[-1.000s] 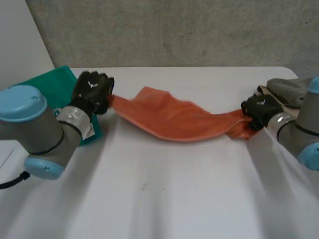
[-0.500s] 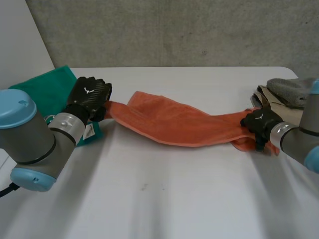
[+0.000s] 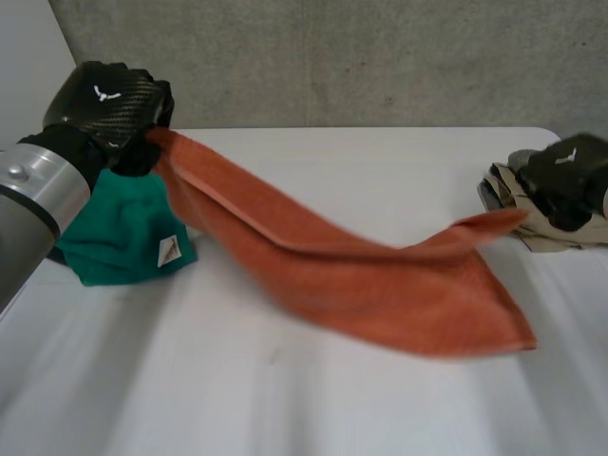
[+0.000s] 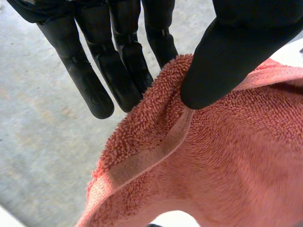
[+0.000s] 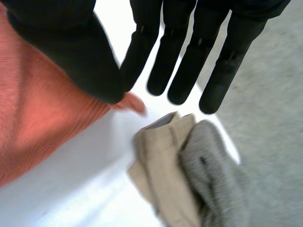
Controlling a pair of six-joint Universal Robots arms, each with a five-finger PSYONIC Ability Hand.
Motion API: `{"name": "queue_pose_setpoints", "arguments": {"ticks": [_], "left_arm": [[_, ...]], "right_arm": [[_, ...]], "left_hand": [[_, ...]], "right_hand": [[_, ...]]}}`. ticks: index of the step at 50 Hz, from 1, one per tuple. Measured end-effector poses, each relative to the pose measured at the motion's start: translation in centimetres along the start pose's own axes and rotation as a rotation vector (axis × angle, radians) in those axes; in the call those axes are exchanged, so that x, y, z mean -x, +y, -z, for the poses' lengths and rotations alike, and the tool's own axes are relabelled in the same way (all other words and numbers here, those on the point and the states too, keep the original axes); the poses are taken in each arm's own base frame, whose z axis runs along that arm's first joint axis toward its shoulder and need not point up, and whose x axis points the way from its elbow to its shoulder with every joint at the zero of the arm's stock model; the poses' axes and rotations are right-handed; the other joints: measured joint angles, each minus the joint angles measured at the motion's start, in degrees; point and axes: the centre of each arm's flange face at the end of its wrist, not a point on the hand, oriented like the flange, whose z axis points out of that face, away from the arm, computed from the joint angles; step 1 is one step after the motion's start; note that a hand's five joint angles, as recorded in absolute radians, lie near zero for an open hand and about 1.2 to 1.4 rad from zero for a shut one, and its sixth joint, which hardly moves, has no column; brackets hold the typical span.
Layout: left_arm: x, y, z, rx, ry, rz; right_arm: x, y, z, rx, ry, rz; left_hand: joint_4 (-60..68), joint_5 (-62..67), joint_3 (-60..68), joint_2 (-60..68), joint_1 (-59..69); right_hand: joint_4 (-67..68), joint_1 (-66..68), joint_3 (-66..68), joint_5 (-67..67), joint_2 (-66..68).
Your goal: Fold the laundry.
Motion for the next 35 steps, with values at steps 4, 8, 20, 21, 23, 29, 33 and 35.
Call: {"name": "queue_pose_setpoints", "arguments": {"ticks": [4,8,20,21,23,29,33,35], "left_arm": [[-0.7,0.5,0.4,0.014,0.042,0.01],[-1.3,1.4,0.5,0.041,0.067,0.021],[-2.8,6.3,-0.4,0.183,0.115,0.058],[-2.8,6.4,-0.4,0.187,0.115,0.059],[-2.8,6.5,-0.4,0.189,0.115,0.059],[-2.9,6.3,-0.1,0.188,0.115,0.06],[-3.0,6.4,0.0,0.193,0.117,0.061],[-3.0,6.5,0.1,0.196,0.118,0.062]], "right_arm": [[1.1,1.3,-0.9,0.049,-0.052,0.004],[2.4,2.9,-2.1,0.094,-0.105,-0.001],[4.7,5.3,-4.5,0.089,-0.156,-0.061],[5.0,5.3,-4.8,0.054,-0.155,-0.06],[5.1,5.3,-4.8,0.038,-0.156,-0.057],[7.0,4.8,-4.9,-0.159,-0.18,0.051],[8.0,4.4,-4.7,-0.26,-0.16,0.169],[8.4,4.4,-4.6,-0.296,-0.145,0.231]], "left_hand": [[0.0,0.0,0.0,0.0,0.0],[0.0,0.0,0.0,0.0,0.0],[0.0,0.0,0.0,0.0,0.0],[0.0,0.0,0.0,0.0,0.0],[0.0,0.0,0.0,0.0,0.0],[0.0,0.0,0.0,0.0,0.0],[0.0,0.0,0.0,0.0,0.0],[0.0,0.0,0.0,0.0,0.0]], "right_hand": [[4.48,1.24,4.07,3.3,3.2],[4.83,1.24,4.23,3.3,3.2],[-28.38,-29.21,-28.41,-29.37,-28.92],[-30.82,-30.74,-30.81,-32.1,-31.16],[-31.48,-31.4,-31.49,-32.9,-31.95],[-34.54,-34.08,-34.34,-36.08,-34.91],[-39.98,-39.55,-39.08,-41.17,-39.42],[-41.77,-40.8,-40.59,-42.87,-40.8]]}}
